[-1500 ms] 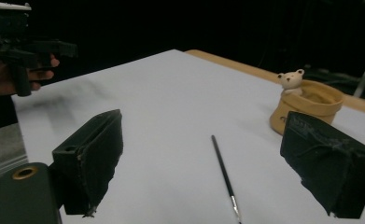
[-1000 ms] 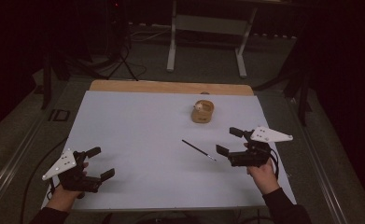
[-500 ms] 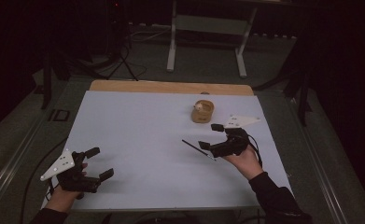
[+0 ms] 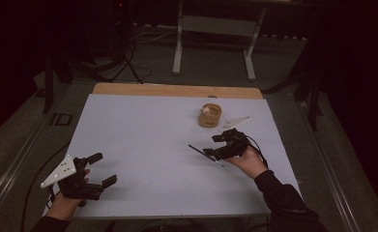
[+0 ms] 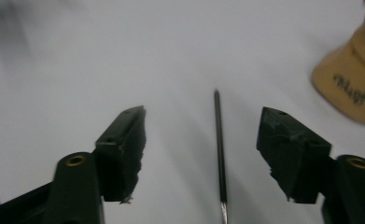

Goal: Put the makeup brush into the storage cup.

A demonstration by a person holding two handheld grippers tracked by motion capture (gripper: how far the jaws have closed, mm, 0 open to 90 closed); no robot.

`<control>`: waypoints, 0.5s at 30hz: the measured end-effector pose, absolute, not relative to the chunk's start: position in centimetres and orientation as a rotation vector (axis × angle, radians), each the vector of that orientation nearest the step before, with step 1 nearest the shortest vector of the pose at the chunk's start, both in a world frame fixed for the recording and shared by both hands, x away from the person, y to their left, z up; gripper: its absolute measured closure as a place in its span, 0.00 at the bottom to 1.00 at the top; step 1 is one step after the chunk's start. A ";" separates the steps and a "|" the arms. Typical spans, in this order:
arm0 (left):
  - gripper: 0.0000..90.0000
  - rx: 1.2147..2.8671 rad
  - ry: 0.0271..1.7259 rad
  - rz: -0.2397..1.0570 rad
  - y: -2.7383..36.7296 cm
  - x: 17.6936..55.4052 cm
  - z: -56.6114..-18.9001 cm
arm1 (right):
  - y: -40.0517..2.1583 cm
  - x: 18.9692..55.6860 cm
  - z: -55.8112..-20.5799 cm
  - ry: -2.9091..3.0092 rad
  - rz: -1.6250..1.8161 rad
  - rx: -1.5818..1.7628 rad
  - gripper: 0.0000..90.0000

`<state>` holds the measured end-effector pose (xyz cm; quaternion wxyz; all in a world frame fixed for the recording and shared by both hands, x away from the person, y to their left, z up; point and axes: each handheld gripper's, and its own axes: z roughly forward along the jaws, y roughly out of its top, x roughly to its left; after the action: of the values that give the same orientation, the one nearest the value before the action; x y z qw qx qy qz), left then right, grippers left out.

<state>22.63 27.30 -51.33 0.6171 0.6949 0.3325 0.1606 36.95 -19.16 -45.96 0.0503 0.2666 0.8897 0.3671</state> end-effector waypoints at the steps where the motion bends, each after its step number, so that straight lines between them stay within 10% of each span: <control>1: 0.00 1.600 0.765 0.368 27.3 22.6 -51.3 | -19.1 37.0 -46.2 2.720 1.074 0.819 0.38; 15: 0.00 1.607 0.761 0.366 27.3 22.6 -51.4 | -19.2 37.8 -48.5 2.874 0.817 0.840 0.59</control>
<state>22.64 27.30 -51.37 0.6157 0.6975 0.3304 0.1591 37.81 -19.22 -48.48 0.0189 0.2705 0.9259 0.2631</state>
